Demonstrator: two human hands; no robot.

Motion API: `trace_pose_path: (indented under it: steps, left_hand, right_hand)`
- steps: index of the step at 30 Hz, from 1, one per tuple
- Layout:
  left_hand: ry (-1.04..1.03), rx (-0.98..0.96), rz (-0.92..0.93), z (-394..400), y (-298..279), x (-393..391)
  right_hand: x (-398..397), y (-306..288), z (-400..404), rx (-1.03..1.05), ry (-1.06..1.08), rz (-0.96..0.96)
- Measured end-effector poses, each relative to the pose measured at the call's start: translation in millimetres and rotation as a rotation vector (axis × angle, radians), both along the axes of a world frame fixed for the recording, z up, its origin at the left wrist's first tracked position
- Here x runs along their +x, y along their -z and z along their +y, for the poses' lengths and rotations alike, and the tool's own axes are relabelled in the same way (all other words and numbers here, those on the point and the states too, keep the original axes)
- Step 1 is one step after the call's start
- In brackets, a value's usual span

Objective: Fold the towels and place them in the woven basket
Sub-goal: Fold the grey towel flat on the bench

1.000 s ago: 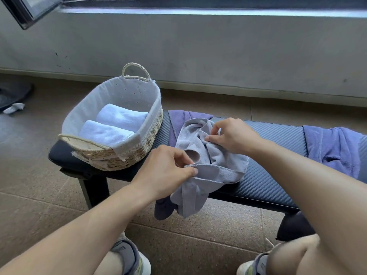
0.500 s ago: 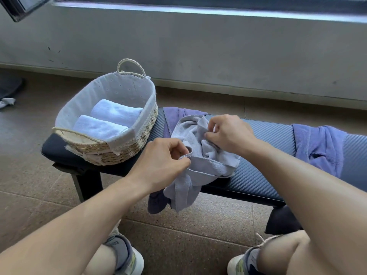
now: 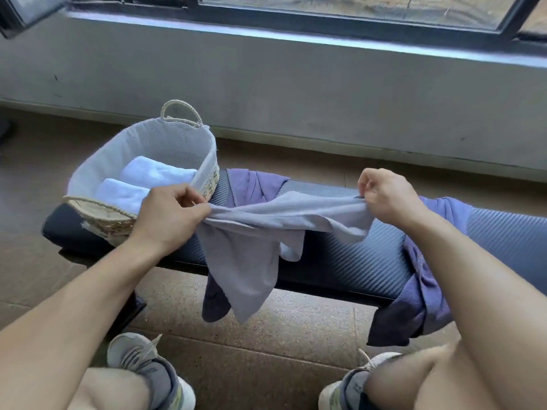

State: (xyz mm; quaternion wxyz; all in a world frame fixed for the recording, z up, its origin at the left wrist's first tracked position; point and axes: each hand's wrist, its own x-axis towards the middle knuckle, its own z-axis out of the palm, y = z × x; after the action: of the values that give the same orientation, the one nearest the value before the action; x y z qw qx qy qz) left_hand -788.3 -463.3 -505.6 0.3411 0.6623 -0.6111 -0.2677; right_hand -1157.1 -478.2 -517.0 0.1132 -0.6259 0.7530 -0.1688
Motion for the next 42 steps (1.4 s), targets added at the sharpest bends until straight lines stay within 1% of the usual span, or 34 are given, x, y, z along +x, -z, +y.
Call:
trace_pose_path:
  steps: [3, 6, 9, 12, 14, 16, 17, 19, 20, 22, 23, 24, 28, 30, 33, 37, 42]
  left_hand:
    - [0.006, 0.022, 0.036, 3, 1, 4]
    - [0.05, 0.083, 0.206, 11, -2, 2]
    - [0.08, 0.098, 0.28, 15, -3, -1]
    - [0.107, 0.1, 0.32, 18, -4, -6]
    - [0.114, 0.091, 0.335, 20, -4, -9]
    - [0.122, 0.09, 0.362, 22, -4, -11]
    - [0.129, 0.096, 0.383, 22, -3, -12]
    - [0.155, 0.104, 0.429, 21, -1, -13]
    - [0.165, 0.108, 0.454, 22, 0, -15]
    - [0.171, 0.103, 0.492, 23, 2, -19]
    - [0.165, 0.098, 0.499, 23, 3, -21]
    - [0.155, 0.095, 0.504, 23, 3, -22]
    - [0.114, 0.083, 0.484, 21, 7, -24]
    - [0.113, 0.101, 0.469, 21, 9, -25]
    - [0.147, 0.151, 0.468, 22, 11, -27]
    - [0.232, 0.166, 0.501, 29, 8, -36]
    - [0.302, 0.186, 0.573, 38, 0, -48]
  right_hand:
    - [-8, -6, 10, 0.027, 0.043, 0.002]
    - [-10, -7, 22, 0.152, 0.064, 0.058]
    - [-11, -5, 33, 0.338, -0.012, 0.153]
    - [-10, -3, 44, 0.53, -0.093, 0.183]
    - [-10, 0, 50, 0.601, -0.146, 0.247]
    - [-6, 0, 58, 0.623, -0.158, 0.292]
    - [-3, 0, 61, 0.595, -0.158, 0.314]
    - [6, -3, 64, 0.445, -0.166, 0.329]
    - [13, -4, 65, 0.348, -0.177, 0.273]
    - [31, -7, 68, 0.215, -0.228, 0.06]
    - [41, -9, 71, 0.191, -0.264, -0.017]
    - [50, -10, 73, 0.196, -0.299, -0.042]
    - [73, -7, 82, 0.257, -0.41, 0.061]
    - [82, -3, 81, 0.238, -0.442, 0.04]
    - [100, 4, 83, 0.121, -0.45, -0.062]
    - [123, 8, 85, -0.096, -0.387, -0.106]
    - [132, 11, 84, -0.183, -0.319, -0.117]
